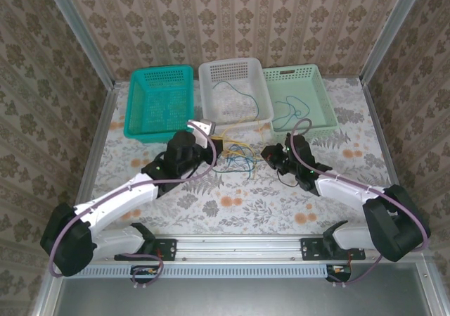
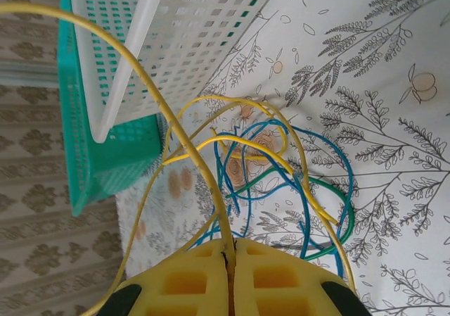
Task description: Untangle the cables
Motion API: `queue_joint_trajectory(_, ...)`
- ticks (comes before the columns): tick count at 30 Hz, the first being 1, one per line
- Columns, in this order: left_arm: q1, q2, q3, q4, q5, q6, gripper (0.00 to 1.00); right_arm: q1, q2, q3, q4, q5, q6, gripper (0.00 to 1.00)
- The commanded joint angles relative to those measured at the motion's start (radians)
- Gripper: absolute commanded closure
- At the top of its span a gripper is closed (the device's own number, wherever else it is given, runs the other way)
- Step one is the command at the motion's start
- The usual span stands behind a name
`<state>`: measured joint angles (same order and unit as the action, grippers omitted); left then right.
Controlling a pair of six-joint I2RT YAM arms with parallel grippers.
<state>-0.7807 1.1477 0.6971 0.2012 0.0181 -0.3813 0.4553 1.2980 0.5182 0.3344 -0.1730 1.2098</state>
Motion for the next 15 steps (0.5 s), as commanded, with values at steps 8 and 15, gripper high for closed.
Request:
queue_joint_trajectory(8,-0.019,-0.028,-0.1,0.347,-0.173,-0.158,1.0,-0.016,-0.026,-0.073,0.179,0.067,0.166,0.87)
queue_joint_trajectory(15,-0.044,-0.003,-0.087,0.361,-0.216,-0.148,1.0,-0.018,-0.17,-0.051,-0.03,0.124,0.057,0.84)
